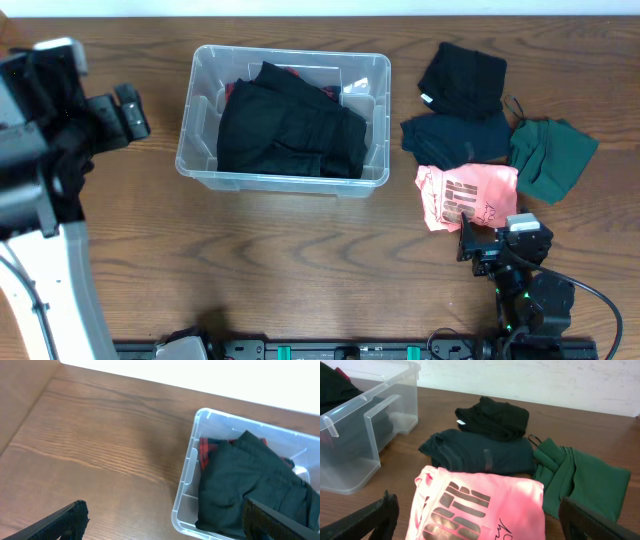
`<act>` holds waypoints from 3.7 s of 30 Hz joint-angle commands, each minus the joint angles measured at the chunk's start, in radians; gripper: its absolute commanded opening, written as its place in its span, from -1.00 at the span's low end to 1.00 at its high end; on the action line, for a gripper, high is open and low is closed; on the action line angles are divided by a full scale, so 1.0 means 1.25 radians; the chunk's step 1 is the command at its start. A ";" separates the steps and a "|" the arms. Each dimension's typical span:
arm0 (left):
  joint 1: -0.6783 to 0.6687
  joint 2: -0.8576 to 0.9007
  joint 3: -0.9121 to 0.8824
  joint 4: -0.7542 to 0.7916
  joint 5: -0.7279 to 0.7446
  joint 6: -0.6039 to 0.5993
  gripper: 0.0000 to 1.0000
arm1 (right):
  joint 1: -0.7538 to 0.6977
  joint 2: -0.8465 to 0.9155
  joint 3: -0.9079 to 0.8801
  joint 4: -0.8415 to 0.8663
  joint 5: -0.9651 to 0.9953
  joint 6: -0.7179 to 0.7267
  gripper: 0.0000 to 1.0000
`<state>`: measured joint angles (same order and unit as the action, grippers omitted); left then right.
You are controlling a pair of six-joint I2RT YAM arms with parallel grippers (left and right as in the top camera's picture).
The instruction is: Pack container
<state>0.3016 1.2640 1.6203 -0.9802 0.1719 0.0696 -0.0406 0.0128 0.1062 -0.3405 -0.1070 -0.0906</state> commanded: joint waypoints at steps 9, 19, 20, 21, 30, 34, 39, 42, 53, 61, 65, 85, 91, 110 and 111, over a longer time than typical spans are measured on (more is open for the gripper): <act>0.014 -0.012 0.002 -0.047 -0.006 -0.030 0.96 | 0.007 -0.002 -0.002 0.016 -0.151 0.084 0.98; 0.014 -0.010 0.002 -0.047 -0.006 -0.030 0.96 | 0.007 0.006 0.004 0.230 -0.226 0.355 0.98; 0.014 -0.010 0.002 -0.047 -0.006 -0.030 0.96 | 0.006 0.017 0.013 0.275 -0.221 0.371 0.99; 0.014 -0.010 0.002 -0.047 -0.007 -0.030 0.96 | 0.007 0.025 0.018 0.289 -0.217 0.375 0.98; 0.014 -0.009 0.002 -0.047 -0.007 -0.030 0.96 | 0.006 0.360 0.259 0.272 -0.196 0.283 0.99; 0.014 -0.009 0.002 -0.047 -0.006 -0.030 0.96 | -0.003 0.613 0.488 0.170 -0.200 0.283 0.98; 0.014 -0.009 0.002 -0.047 -0.007 -0.030 0.96 | -0.024 0.888 0.827 -0.047 -0.242 0.115 0.98; 0.014 -0.009 0.002 -0.047 -0.007 -0.030 0.96 | -0.025 1.004 0.941 -0.145 -0.236 0.086 0.99; 0.014 -0.009 0.002 -0.047 -0.006 -0.030 0.96 | -0.307 1.252 0.978 -0.216 -0.289 0.270 0.99; 0.014 -0.009 0.002 -0.047 -0.006 -0.030 0.96 | -0.503 1.397 0.978 -0.228 -0.319 0.230 0.98; 0.014 -0.009 0.002 -0.047 -0.006 -0.030 0.96 | -0.515 1.479 0.978 -0.233 -0.318 0.193 0.98; 0.014 -0.009 0.002 -0.047 -0.006 -0.030 0.96 | -0.548 1.716 0.977 -0.221 -0.386 0.086 0.86; 0.014 -0.009 0.002 -0.047 -0.007 -0.030 0.96 | -0.550 1.762 0.977 -0.242 -0.436 0.065 0.57; 0.014 -0.009 0.002 -0.047 -0.006 -0.030 0.96 | -0.548 1.634 0.978 -0.298 -0.673 0.078 -0.97; 0.014 -0.009 0.002 -0.047 -0.007 -0.030 0.96 | -0.546 1.604 0.978 -0.287 -0.732 0.079 -0.98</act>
<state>0.3134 1.2495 1.6199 -1.0401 0.1722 0.0475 -0.7349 2.1185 1.3388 -0.7074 -0.8082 0.0090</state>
